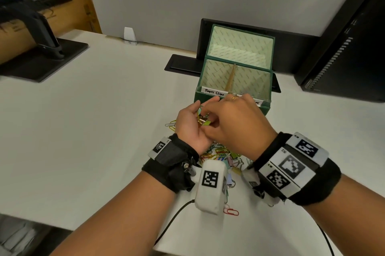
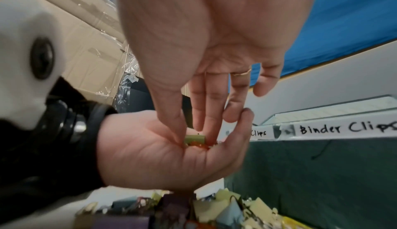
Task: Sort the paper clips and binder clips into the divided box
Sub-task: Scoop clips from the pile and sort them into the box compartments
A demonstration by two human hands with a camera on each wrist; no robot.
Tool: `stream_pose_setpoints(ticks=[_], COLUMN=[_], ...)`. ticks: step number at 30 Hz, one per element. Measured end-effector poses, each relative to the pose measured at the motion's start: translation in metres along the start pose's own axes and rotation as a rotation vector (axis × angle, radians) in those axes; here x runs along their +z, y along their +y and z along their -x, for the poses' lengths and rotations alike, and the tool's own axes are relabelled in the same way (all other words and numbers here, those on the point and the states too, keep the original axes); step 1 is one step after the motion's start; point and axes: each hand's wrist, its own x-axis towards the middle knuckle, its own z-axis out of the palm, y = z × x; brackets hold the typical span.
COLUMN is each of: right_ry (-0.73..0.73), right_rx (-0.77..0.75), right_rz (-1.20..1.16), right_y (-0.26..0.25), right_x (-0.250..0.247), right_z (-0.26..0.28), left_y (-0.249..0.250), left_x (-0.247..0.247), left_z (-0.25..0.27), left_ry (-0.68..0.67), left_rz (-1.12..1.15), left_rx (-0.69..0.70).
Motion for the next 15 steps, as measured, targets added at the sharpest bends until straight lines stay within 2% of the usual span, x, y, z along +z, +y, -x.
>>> stream_pose_setpoints(ticks=[4,7,10,15], right_ry=[0.03,0.041,0.073,0.273], right_rx=[0.011,0.057,0.087,0.188], right_rz=[-0.15,-0.328,-0.372,-0.382], right_y=[0.009,0.017,0.026,0.051], right_x=[-0.011,-0.017,-0.024,-0.04], right_z=[0.002,0.001,0.0,-0.009], left_y=[0.001,0.0,0.0,0.001], left_x=[0.0,0.002,0.001,0.002], left_z=[0.001,0.003,0.003,0.0], left_ry=[0.015,-0.053,-0.056,0.001], left_rz=[0.058,0.071,0.091,0.074], left_rx=[-0.004,-0.009,-0.008,0.016])
